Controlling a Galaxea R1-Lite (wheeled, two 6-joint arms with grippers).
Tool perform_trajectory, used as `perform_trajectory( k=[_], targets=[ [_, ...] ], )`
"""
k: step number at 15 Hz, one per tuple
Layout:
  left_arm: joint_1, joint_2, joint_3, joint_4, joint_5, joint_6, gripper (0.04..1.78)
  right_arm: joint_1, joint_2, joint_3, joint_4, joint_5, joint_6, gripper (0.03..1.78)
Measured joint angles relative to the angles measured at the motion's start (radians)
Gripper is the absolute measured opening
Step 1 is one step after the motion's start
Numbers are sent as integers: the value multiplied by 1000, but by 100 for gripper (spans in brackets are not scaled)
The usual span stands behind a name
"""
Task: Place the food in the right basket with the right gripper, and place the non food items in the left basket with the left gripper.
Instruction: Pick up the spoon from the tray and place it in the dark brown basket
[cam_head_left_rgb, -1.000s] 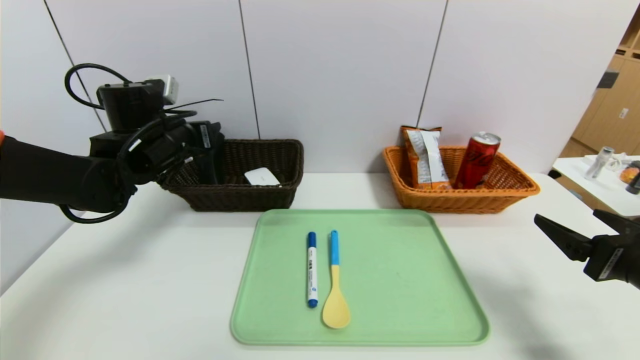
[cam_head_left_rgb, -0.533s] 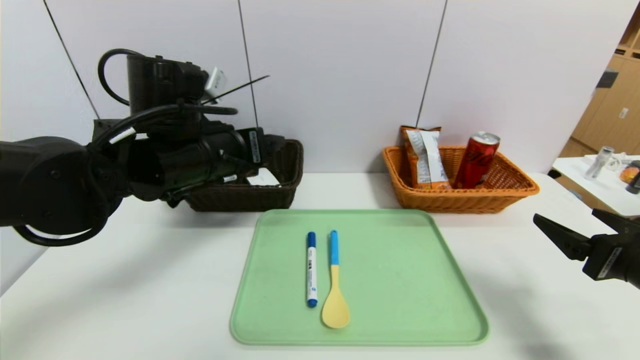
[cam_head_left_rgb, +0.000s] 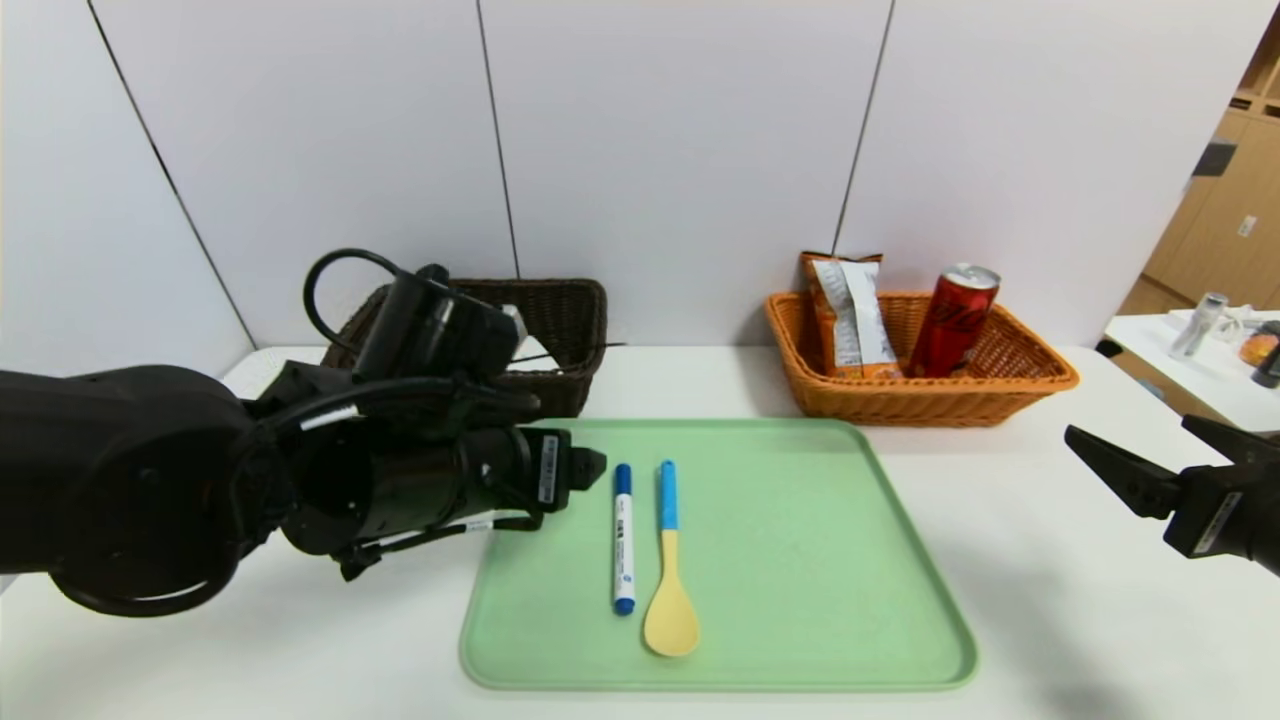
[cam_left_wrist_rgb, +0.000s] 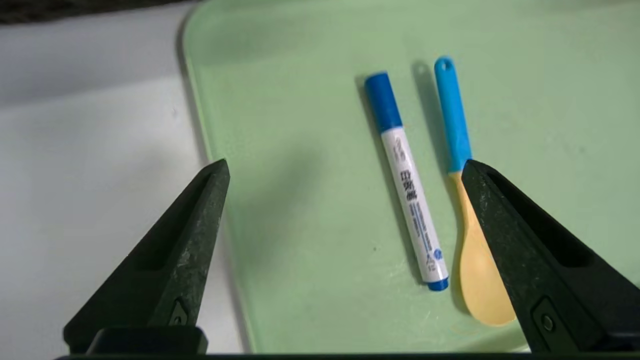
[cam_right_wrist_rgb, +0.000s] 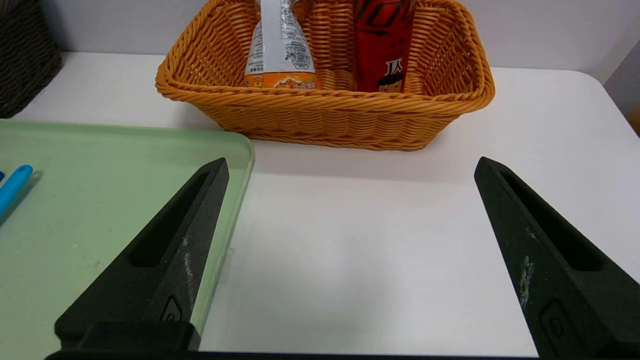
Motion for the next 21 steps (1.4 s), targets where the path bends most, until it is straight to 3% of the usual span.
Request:
perform_trajectory(
  k=[6, 21],
  targets=[
    [-64, 104, 16, -10, 60, -27, 167, 0, 4, -7, 0, -1, 2, 169],
    [-66, 245, 22, -158, 121, 1, 169, -1, 5, -4, 0, 0, 7, 169]
  ],
)
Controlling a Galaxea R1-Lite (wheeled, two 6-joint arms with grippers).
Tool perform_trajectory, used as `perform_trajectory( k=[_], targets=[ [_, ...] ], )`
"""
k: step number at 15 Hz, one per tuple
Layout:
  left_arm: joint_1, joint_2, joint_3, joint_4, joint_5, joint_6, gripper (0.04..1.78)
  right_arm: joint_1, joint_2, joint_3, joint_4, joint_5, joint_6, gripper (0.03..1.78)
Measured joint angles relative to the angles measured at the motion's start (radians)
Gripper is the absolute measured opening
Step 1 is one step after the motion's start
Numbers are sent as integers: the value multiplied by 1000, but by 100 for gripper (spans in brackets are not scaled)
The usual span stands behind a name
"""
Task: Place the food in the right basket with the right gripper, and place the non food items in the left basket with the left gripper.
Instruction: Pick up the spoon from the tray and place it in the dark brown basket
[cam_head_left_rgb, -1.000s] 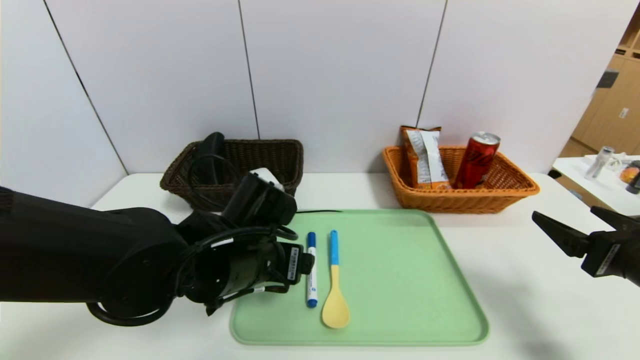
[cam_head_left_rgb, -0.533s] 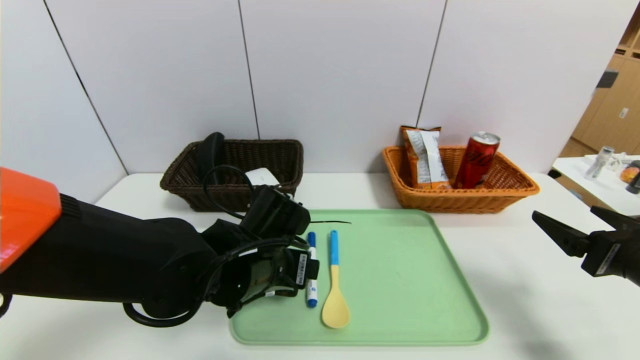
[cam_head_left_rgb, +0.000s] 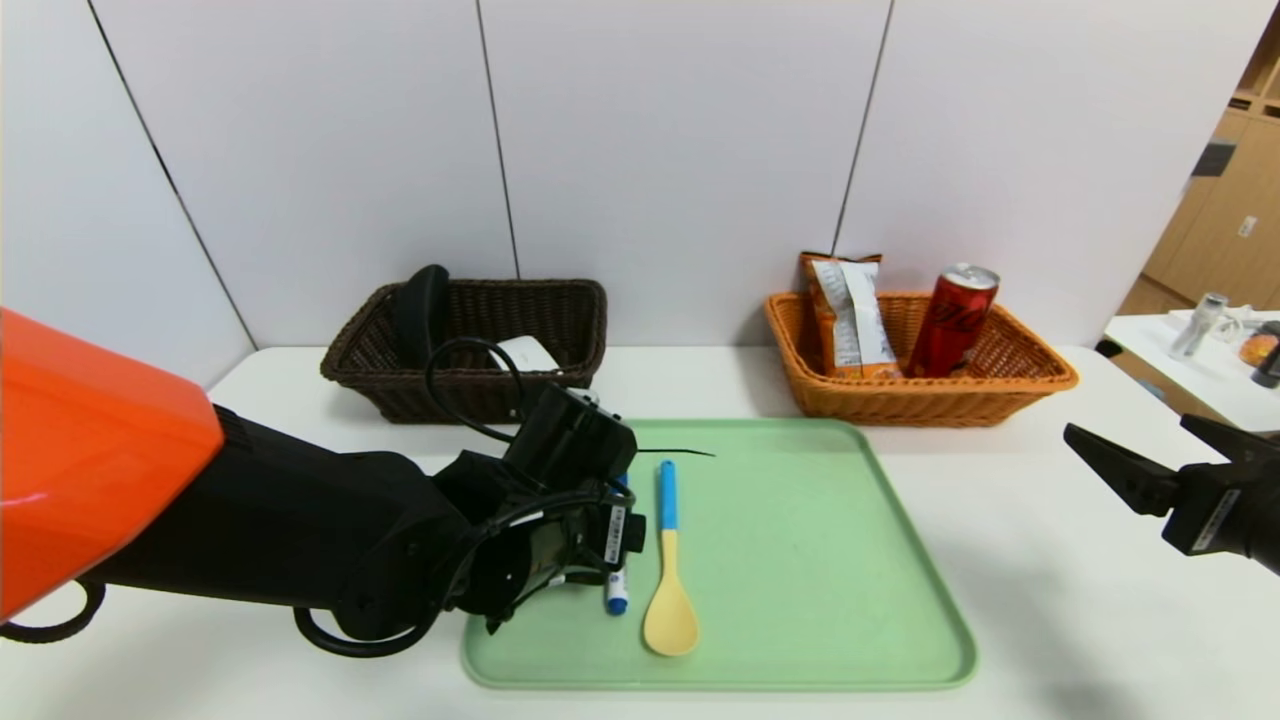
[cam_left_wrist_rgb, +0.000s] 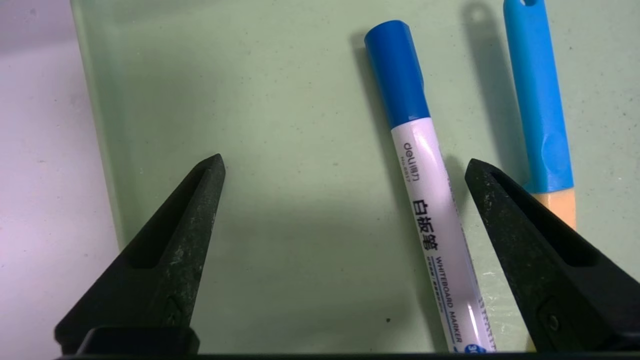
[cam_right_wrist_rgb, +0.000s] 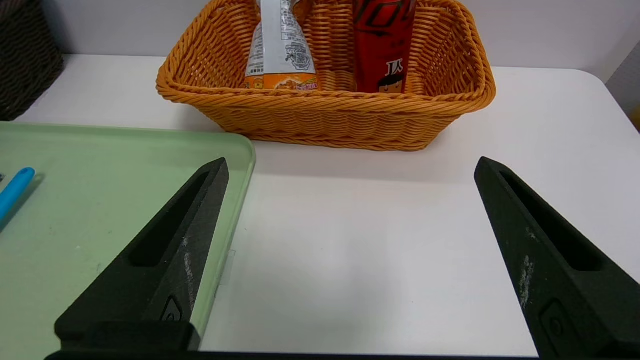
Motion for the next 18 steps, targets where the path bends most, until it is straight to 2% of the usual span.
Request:
perform_trajectory(
  k=[1, 5, 8, 9, 10, 15, 18],
  targets=[
    [0, 0, 0, -4, 0, 1, 161, 0, 0, 0, 0, 0, 0, 169],
    [0, 1, 1, -18, -6, 1, 102, -3, 9, -3, -1, 1, 26, 169],
    [0, 1, 2, -16, -5, 0, 72, -3, 13, -3, -1, 1, 28, 169],
    [0, 0, 3, -14, -6, 1, 27, -3, 13, -3, -1, 1, 28, 169],
    [0, -1, 3, -14, -6, 5, 16, -3, 13, -4, -1, 1, 28, 169],
    [1, -4, 3, -17, -2, 12, 16, -3, 13, -10, -1, 1, 28, 169],
    [6, -31, -9, -45, 31, 35, 16, -3, 13, -14, -1, 2, 28, 169]
  ],
)
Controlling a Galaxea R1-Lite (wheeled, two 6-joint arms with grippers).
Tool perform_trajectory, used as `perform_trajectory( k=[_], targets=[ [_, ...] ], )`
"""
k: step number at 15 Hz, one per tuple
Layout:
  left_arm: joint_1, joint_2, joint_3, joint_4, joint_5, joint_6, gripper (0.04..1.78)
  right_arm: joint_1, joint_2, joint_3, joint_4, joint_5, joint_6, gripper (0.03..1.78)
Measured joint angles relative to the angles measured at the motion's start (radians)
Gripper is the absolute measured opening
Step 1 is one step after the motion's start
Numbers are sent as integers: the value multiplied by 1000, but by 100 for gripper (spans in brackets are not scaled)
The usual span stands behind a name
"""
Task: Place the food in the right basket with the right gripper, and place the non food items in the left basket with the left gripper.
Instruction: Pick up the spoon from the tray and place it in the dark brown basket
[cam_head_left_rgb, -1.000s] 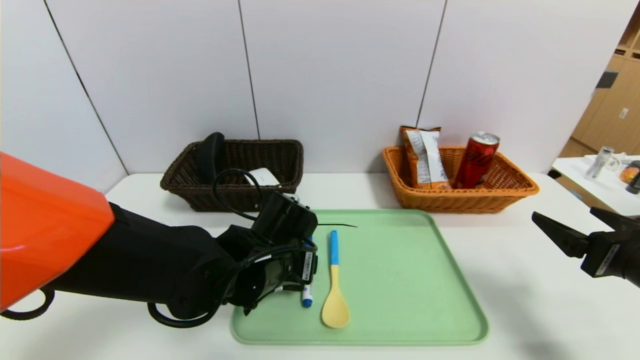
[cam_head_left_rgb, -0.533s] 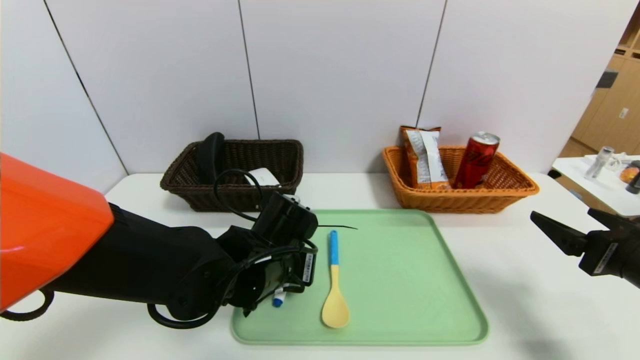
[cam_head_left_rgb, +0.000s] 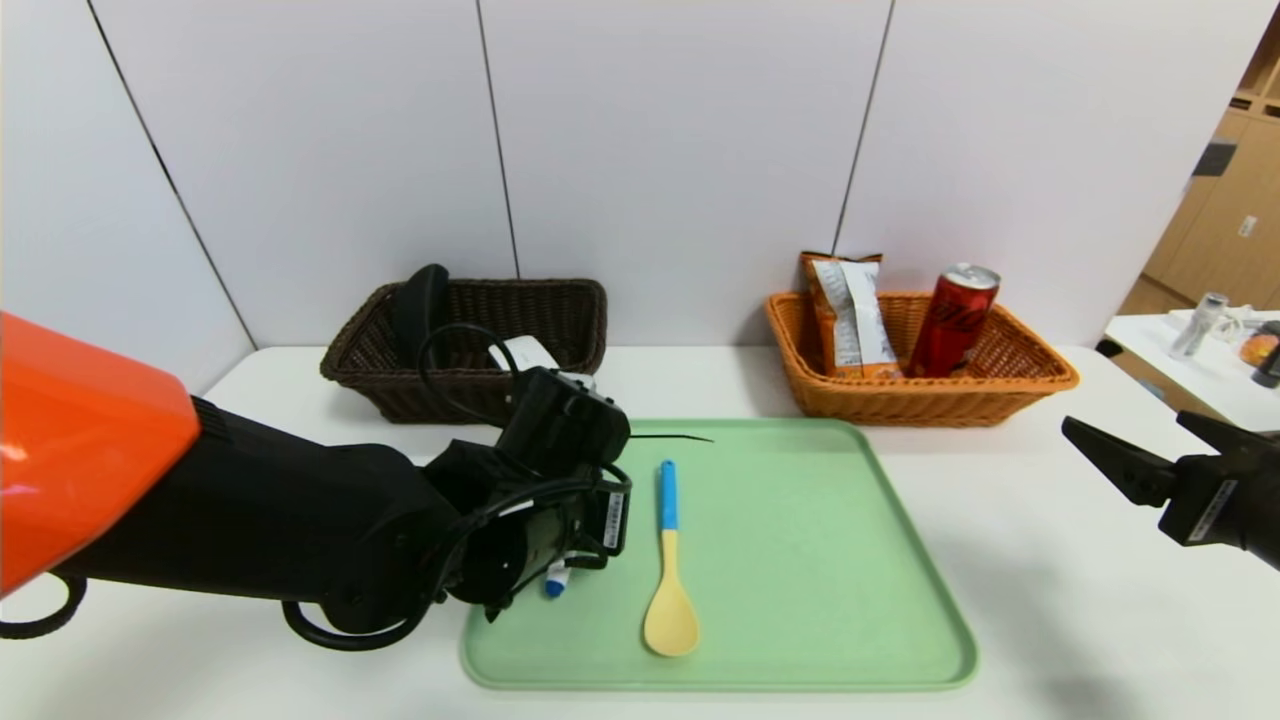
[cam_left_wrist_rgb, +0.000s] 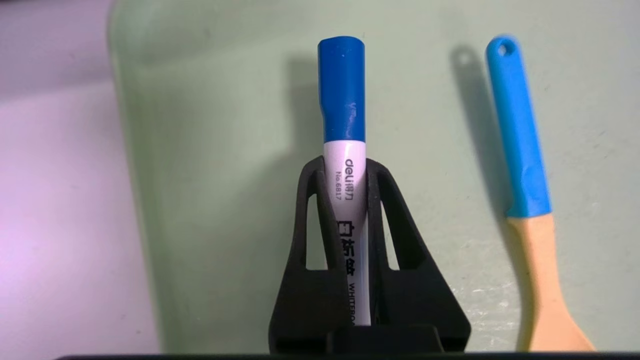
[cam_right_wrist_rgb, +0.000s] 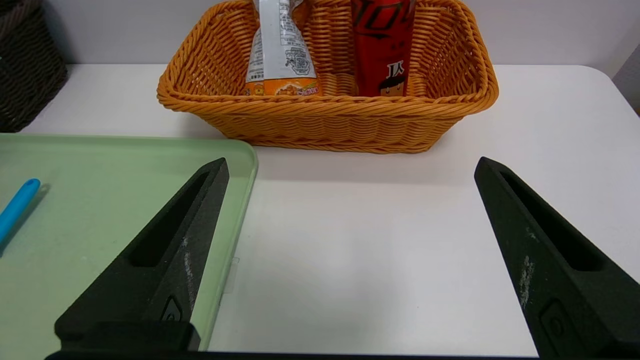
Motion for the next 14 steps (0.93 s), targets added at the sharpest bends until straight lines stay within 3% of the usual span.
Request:
perform_trajectory(
  k=[5, 9, 14],
  targets=[
    [83, -82, -11, -164, 24, 193, 16, 0, 0, -3, 0, 20, 2, 169],
    [270, -107, -90, -344, -23, 429, 16, 0, 0, 1, 1, 19, 3, 169],
    [457, -45, -266, -255, -134, 448, 16, 0, 1, 7, 1, 19, 3, 169]
  ],
)
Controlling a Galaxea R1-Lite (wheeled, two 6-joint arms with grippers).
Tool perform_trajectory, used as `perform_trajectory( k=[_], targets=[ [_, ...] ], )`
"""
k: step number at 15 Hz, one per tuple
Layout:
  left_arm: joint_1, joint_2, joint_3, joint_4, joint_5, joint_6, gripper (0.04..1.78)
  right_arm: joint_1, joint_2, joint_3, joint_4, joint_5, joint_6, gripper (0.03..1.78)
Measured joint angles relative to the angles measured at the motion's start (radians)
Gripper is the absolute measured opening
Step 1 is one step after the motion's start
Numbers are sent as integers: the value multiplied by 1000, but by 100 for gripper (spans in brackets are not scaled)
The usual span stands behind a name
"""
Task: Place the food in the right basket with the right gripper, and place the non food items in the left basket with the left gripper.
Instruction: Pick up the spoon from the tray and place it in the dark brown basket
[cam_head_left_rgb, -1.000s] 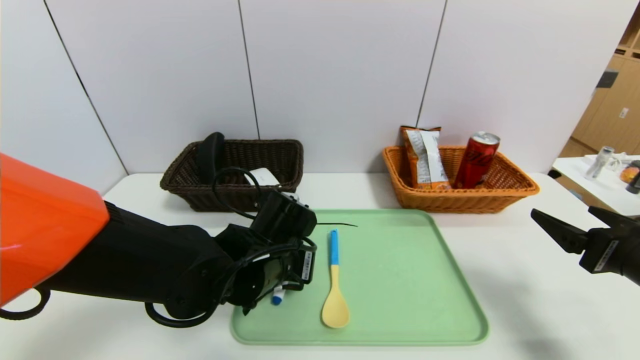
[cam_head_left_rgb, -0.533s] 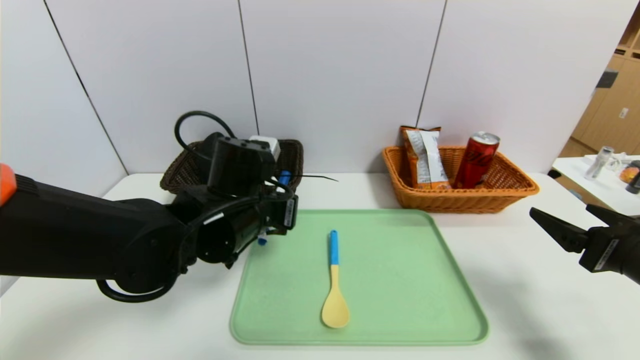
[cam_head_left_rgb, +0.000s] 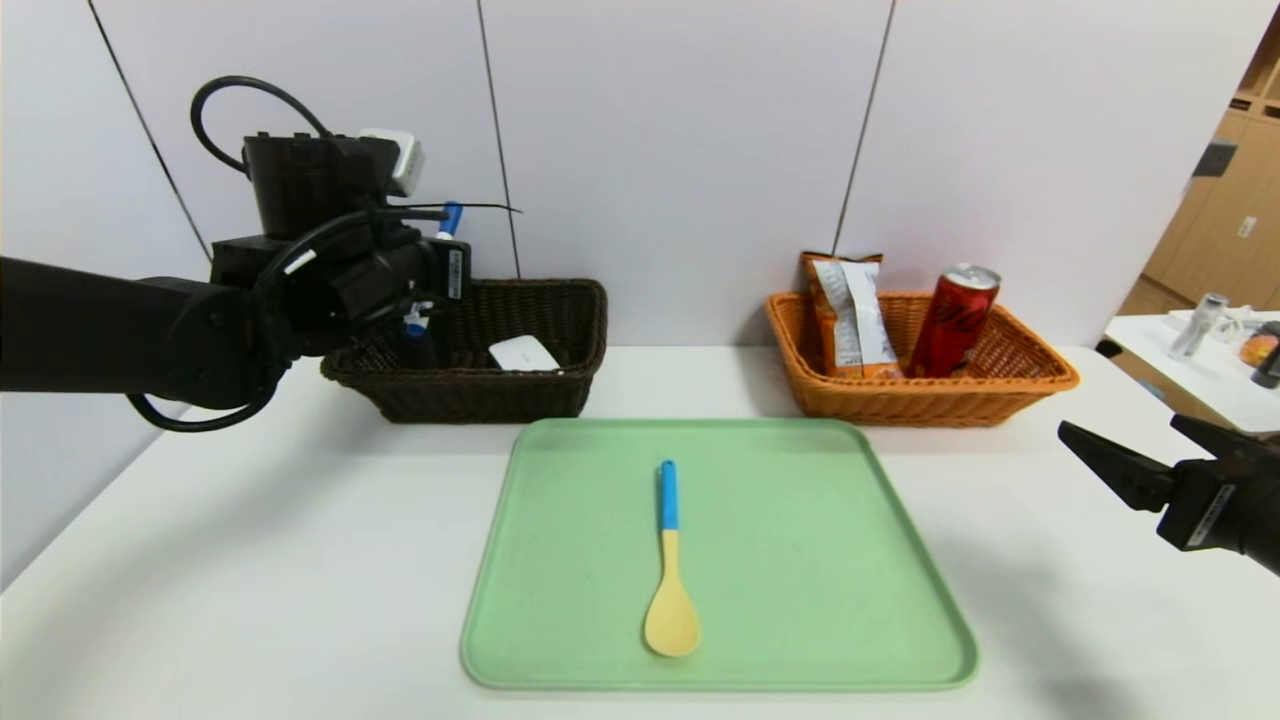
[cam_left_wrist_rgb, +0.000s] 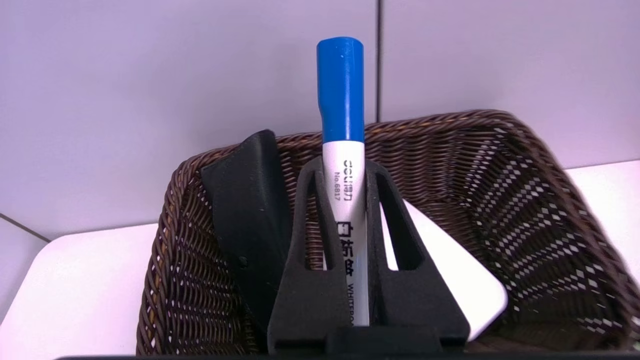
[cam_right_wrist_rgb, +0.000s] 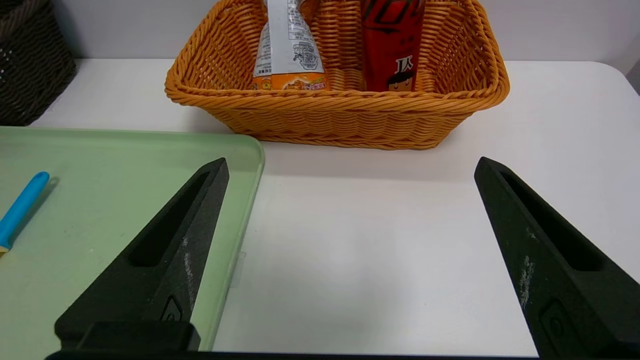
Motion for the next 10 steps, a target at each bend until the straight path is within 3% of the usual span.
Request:
perform_trajectory(
  k=[10],
  targets=[
    [51, 196, -73, -35, -8, -99, 16, -3, 0, 8, 0, 0, 1, 169]
  ],
)
